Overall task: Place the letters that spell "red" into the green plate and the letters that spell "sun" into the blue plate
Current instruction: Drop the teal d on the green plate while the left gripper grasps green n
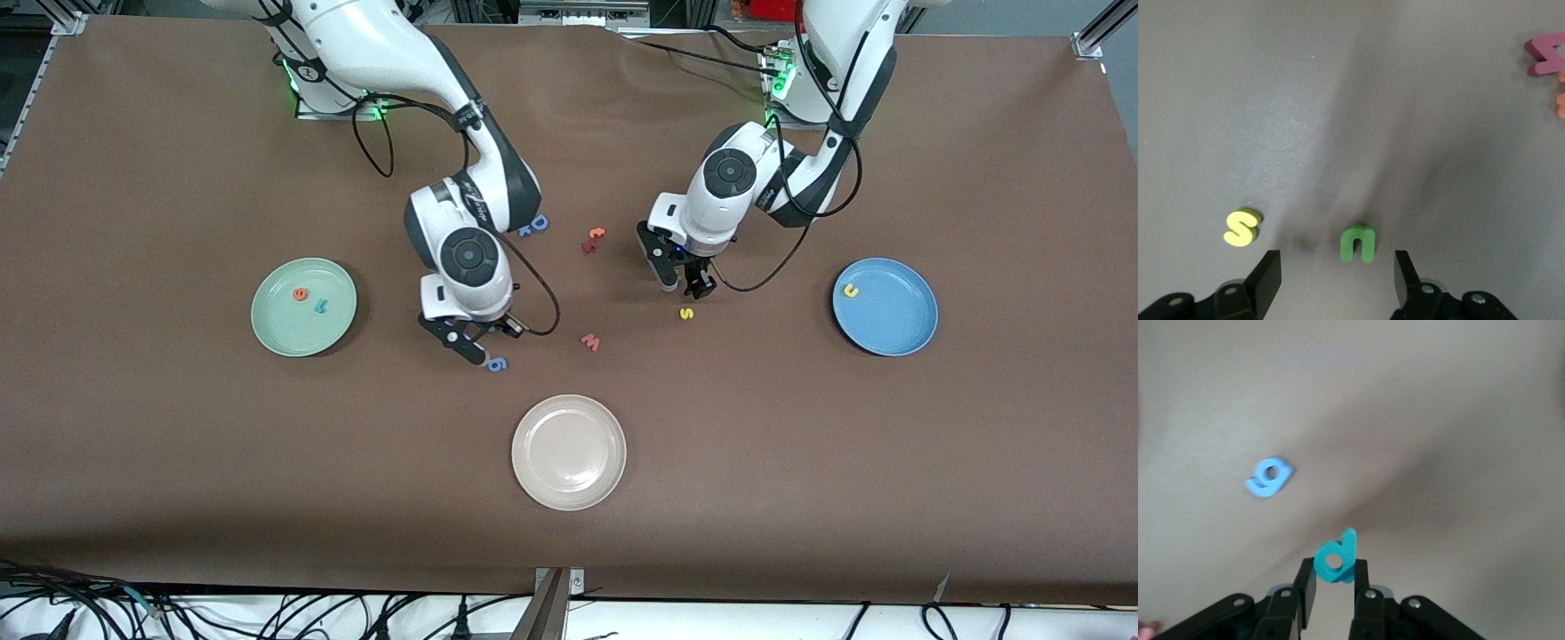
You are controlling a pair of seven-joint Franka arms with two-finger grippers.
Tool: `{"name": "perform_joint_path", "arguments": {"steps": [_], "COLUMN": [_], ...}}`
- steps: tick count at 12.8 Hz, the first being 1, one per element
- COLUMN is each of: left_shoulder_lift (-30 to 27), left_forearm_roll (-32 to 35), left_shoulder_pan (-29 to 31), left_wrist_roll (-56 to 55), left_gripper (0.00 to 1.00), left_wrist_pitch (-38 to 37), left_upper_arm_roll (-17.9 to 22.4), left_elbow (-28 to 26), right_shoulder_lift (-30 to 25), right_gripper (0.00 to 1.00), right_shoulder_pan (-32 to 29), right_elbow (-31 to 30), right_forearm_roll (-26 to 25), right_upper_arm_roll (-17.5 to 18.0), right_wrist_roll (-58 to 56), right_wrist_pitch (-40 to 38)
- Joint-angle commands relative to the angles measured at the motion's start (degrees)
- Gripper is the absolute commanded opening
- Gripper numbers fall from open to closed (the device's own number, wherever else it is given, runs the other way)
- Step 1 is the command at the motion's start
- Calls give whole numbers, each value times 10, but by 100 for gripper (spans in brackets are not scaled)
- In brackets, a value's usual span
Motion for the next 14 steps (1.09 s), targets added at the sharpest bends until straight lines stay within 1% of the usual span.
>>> {"name": "perform_joint_path", "arguments": {"steps": [1,4,6,7,9,10,12,13,14], "left_shoulder_lift": [8,17,24,27,30,30,31,32,32], "left_forearm_roll": [14,14,14,14,13,14,13,14,14], "left_shoulder_pan": [-8,-9,-9,-9,-9,-11,-13,-14,-14], "left_wrist_roll": [0,0,0,0,-7,-8,-8,-8,-8], "left_gripper": [76,76,75,75,74,71,63,57,50], "left_wrist_pitch": [14,19,33,36,37,37,37,37,44], "left_upper_arm_roll": [4,4,5,5,5,5,5,5,5], "left_elbow": [-3,-5,-10,-10,-10,-10,-10,-10,-10], "right_shoulder_lift": [-51,-98,-115,-118,-113,-105,-79,-69,-62], "right_gripper": [13,13,12,12,11,11,11,11,13], "right_shoulder_pan": [-2,-2,-2,-2,-17,-20,-36,-37,-39], "right_elbow": [-55,-133,-176,-194,-225,-239,-242,-242,-243], "right_forearm_roll": [-8,-2,-1,1,1,1,4,16,19], "right_upper_arm_roll": [-46,-124,-175,-190,-195,-195,-191,-191,-191], "right_wrist_roll": [-128,-322,-441,-472,-499,-515,-559,-567,-575], "right_wrist_pitch": [-49,-54,-57,-65,-68,-57,-38,-31,-30]}}
